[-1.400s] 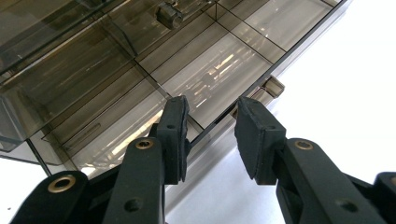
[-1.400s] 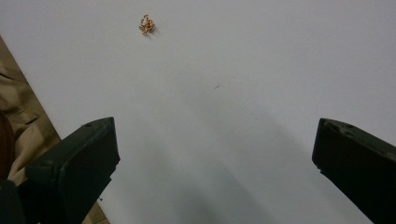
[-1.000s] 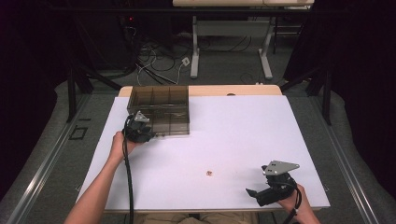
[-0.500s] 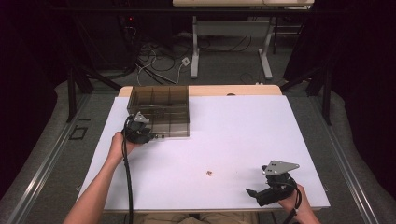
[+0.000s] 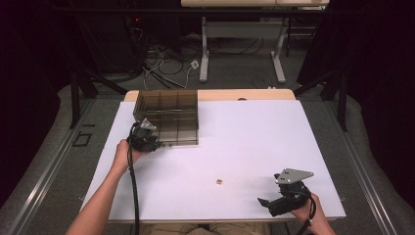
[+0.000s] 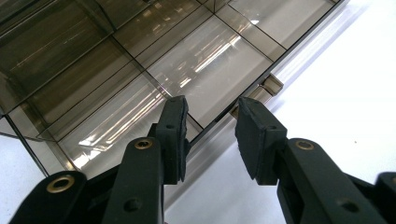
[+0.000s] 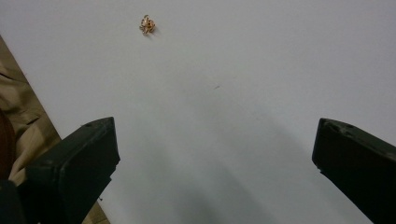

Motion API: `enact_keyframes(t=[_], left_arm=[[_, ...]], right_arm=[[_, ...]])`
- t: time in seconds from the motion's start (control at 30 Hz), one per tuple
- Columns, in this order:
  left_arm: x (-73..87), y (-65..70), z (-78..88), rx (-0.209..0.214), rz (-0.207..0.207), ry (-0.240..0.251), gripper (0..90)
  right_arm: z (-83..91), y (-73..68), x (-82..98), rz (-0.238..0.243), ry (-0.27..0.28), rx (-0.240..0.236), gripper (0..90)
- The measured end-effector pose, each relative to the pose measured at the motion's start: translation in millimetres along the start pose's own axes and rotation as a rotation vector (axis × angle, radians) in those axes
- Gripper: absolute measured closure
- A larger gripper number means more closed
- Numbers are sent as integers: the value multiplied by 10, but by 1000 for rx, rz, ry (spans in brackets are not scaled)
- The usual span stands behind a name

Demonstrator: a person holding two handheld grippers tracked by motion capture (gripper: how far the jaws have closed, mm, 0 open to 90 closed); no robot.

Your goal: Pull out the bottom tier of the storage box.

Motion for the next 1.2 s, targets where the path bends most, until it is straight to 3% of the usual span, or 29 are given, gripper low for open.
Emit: enact_keyframes(t=[0.17, 0.23, 0.37, 0.57, 0.7, 1.2], left_arm=[[4, 11, 5, 5, 2, -5, 599], [14, 2, 8, -6, 10, -12, 535], [22, 6, 21, 15, 37, -14, 368], [46, 49, 120, 50, 67, 1, 235], [96, 105, 180, 72, 59, -7, 157], [242, 337, 356, 74, 49, 33, 10]], right_arm=[[0, 0, 0, 0, 0, 1, 0], [0, 0, 0, 1, 0, 0, 0], [2, 1, 2, -2, -1, 1, 0], [5, 0, 3, -4, -1, 4, 0], [3, -5, 2, -1, -2, 3, 0], [3, -1, 1, 1, -1, 4, 0]])
Point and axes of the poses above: each handheld gripper's, and its own axes: z roughly backward along the jaws, x roughly out of its underside, y roughly to its right, the point moved 8 cm from there along -z, roughly forward along the jaws, and after that the axes turned 12 degrees about z, right-handed, at the moved point
